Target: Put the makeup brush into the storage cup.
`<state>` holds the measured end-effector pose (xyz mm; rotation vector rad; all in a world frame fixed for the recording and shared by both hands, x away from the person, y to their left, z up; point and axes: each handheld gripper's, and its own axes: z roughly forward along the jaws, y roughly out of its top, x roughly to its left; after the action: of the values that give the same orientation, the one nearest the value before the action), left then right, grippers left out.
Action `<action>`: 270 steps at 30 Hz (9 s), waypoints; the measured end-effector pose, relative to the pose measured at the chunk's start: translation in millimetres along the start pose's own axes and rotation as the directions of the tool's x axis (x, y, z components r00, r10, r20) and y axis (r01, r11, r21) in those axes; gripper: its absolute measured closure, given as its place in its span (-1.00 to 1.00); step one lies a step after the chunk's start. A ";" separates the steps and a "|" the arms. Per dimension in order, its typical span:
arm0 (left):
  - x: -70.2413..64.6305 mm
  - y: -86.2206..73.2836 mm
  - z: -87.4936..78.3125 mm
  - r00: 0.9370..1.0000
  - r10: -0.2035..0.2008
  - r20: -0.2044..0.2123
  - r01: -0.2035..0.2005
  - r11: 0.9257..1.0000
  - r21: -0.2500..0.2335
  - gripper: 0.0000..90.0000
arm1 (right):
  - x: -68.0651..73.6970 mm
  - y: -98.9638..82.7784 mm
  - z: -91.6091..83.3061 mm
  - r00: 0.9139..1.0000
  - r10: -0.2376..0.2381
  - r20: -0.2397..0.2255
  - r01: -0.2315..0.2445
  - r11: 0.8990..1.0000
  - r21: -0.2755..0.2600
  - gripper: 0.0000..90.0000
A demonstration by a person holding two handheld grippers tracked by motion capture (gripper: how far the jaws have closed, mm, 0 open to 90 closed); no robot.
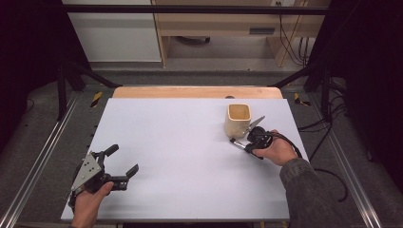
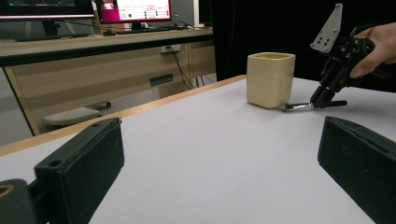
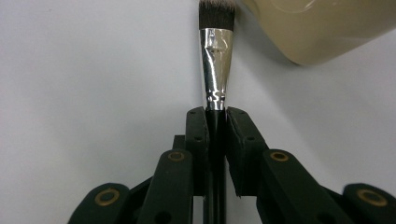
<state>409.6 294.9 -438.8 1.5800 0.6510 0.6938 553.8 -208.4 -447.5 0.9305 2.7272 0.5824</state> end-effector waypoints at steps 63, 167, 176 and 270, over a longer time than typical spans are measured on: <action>2.3 -0.1 -2.2 1.000 -0.004 -0.013 0.004 1.000 -0.006 -1.00 | 44.3 -28.2 -60.5 0.971 0.235 0.040 -0.167 0.791 -0.589 0.76; 7.1 -2.0 -0.7 0.999 -0.034 -0.015 0.034 0.999 -0.027 -1.00 | 35.9 3.5 -59.3 0.906 0.372 0.204 -0.009 0.498 -0.867 0.76; 7.4 -2.0 -0.8 0.999 -0.034 -0.015 0.034 0.999 -0.027 -1.00 | 32.9 4.9 -58.5 0.902 0.374 0.215 -0.004 0.505 -0.863 0.76; 9.1 -2.6 -2.6 1.000 -0.003 -0.013 0.002 0.997 -0.077 -0.97 | 4.4 34.3 -35.0 0.898 0.369 0.238 0.013 0.519 -0.854 0.76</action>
<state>413.6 303.7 -440.4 1.5053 0.6283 0.7195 558.1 -191.3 -401.5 0.8979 1.6082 1.4091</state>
